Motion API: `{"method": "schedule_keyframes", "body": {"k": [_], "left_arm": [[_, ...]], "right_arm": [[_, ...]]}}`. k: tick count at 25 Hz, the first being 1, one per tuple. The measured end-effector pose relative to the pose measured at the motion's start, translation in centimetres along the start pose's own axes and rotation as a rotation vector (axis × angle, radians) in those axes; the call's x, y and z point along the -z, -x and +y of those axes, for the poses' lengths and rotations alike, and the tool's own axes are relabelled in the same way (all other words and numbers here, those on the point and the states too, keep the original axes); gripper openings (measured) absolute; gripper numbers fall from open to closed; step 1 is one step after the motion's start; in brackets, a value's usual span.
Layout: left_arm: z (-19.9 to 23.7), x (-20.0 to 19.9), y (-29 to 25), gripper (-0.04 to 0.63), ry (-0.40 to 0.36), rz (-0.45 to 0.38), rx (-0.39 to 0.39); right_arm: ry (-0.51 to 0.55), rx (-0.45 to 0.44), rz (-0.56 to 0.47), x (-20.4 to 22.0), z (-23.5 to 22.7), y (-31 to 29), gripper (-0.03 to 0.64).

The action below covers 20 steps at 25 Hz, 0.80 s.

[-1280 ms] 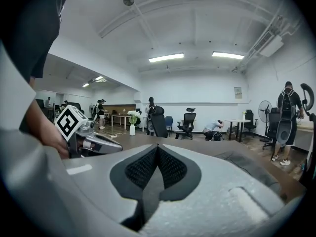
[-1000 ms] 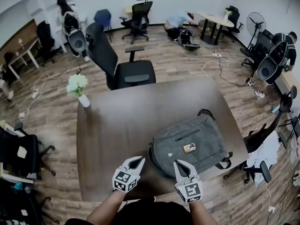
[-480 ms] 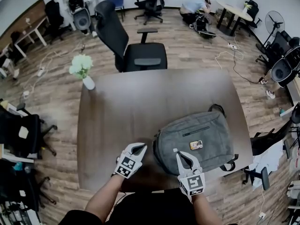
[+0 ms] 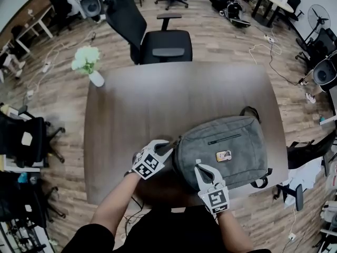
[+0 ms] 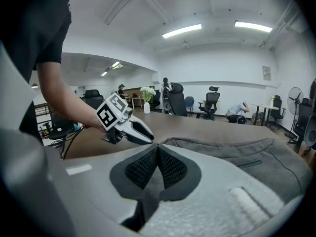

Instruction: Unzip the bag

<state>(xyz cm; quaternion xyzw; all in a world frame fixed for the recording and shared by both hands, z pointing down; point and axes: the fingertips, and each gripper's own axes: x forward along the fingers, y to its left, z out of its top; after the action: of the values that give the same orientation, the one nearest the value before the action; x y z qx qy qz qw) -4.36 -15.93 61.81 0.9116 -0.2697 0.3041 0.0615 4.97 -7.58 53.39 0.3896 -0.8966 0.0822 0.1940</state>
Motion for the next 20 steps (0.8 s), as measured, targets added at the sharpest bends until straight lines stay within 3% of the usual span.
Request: {"method": "schedule_keyframes", "body": {"k": [5, 11, 20], "left_arm": [[0.3, 0.1, -1.6, 0.157, -0.077, 0.046, 0.095], [0.4, -0.3, -1.8, 0.170, -0.072, 0.058, 0.270], [0.4, 0.1, -3.2, 0.147, 0.011, 0.116, 0.497]], "right_arm": [[0.006, -0.027, 0.020, 0.6, 0.0, -0.4, 0.003], [0.007, -0.046, 0.041, 1.0, -0.2, -0.5, 0.003], [-0.006, -0.074, 0.029, 1.0, -0.4, -1.6, 0.003]]}}
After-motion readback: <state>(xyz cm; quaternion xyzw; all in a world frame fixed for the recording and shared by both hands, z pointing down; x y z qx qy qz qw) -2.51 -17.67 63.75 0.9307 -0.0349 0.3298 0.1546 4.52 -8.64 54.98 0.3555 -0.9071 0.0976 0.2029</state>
